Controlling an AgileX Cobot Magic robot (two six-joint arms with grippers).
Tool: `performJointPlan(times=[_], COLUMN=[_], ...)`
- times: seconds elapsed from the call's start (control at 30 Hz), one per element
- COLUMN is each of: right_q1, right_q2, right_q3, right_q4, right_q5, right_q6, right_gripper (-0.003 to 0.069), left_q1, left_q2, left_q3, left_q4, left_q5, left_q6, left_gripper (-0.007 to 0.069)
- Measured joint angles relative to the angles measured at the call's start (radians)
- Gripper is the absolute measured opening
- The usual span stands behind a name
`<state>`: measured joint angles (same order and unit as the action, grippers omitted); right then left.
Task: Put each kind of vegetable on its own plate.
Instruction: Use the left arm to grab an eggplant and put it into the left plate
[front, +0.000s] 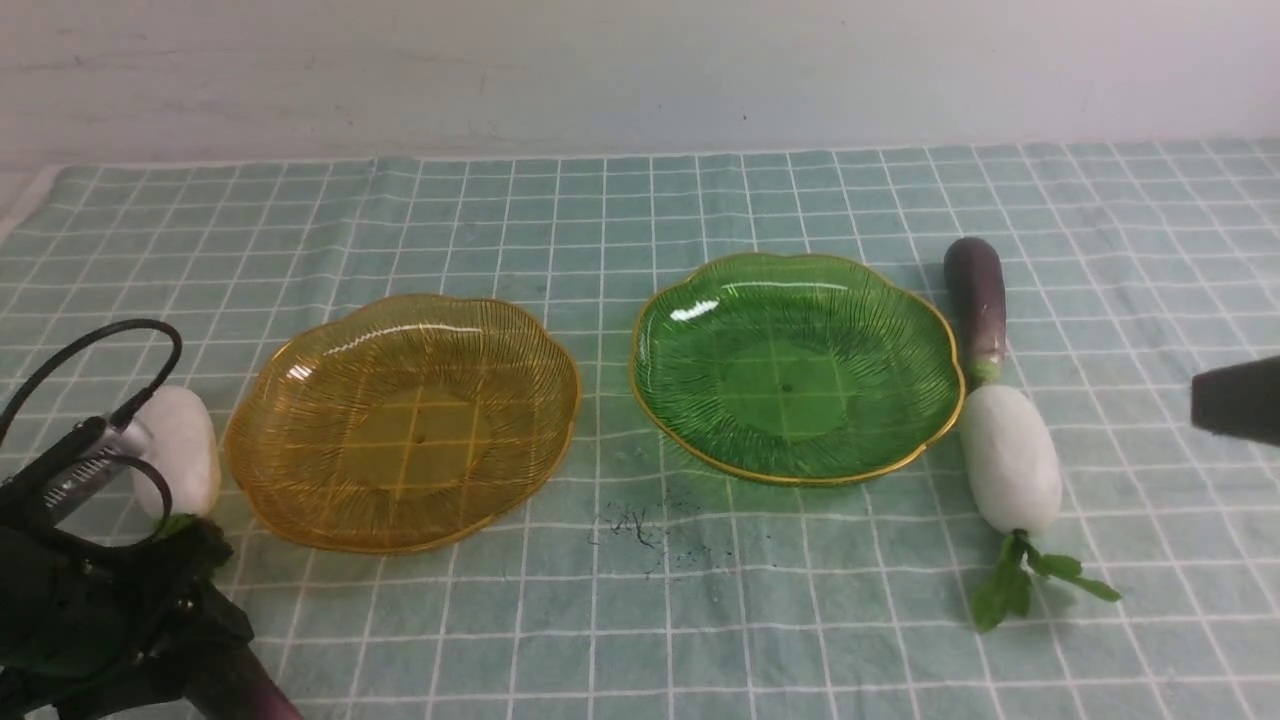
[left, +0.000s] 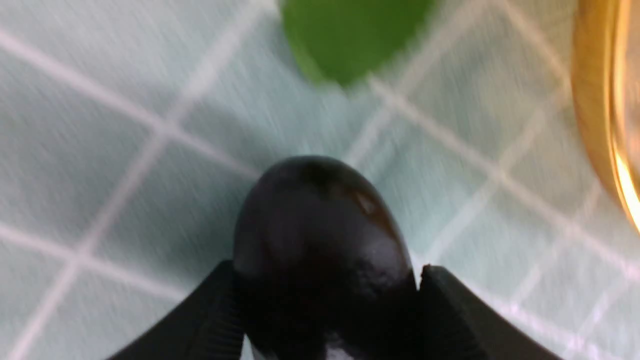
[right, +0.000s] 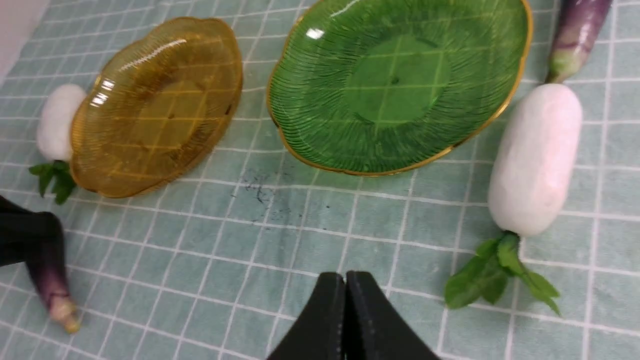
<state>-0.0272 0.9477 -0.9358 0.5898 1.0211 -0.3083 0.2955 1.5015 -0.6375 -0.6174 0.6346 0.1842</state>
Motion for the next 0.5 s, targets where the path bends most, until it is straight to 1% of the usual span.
performJointPlan(times=[0.07,0.1,0.13,0.23,0.3,0.33,0.43,0.5], right_q1=[0.0,0.0,0.0,0.0,0.0,0.0,-0.001,-0.002], right_q2=[0.068,0.074,0.135,0.199,0.294,0.31,0.472,0.58], right_q3=[-0.074,-0.087,-0.145,-0.207,-0.293,-0.299,-0.424,-0.493], right_q4=[-0.071,-0.082,-0.123,-0.161,-0.219,-0.223,-0.284,-0.291], right_q5=[0.015,0.016,0.021,0.025,0.013,0.011,-0.02,-0.024], right_q6=[0.034,0.038,0.062,0.099,0.154,0.158,0.224,0.239], right_gripper=[-0.0014,-0.0014,-0.0014,-0.0011,-0.0008,-0.0008,0.0003,0.0022], left_q1=[0.0,0.0,0.0,0.0,0.0,0.0,-0.017,-0.043], left_q2=[-0.059,-0.066,-0.128,-0.188,-0.23,-0.231,-0.205,-0.162], left_q3=[0.0,-0.002,-0.016,-0.058,-0.165,-0.173,-0.319,-0.396], left_q4=[0.007,0.008,0.009,-0.006,-0.068,-0.073,-0.156,-0.188], left_q5=[0.038,0.043,0.051,0.063,0.086,0.088,0.1,0.1], left_q6=[0.023,0.026,0.04,0.069,0.154,0.16,0.251,0.293], left_gripper=[0.0392,0.0392,0.0392,0.0392,0.0392,0.0392,0.0392,0.0392])
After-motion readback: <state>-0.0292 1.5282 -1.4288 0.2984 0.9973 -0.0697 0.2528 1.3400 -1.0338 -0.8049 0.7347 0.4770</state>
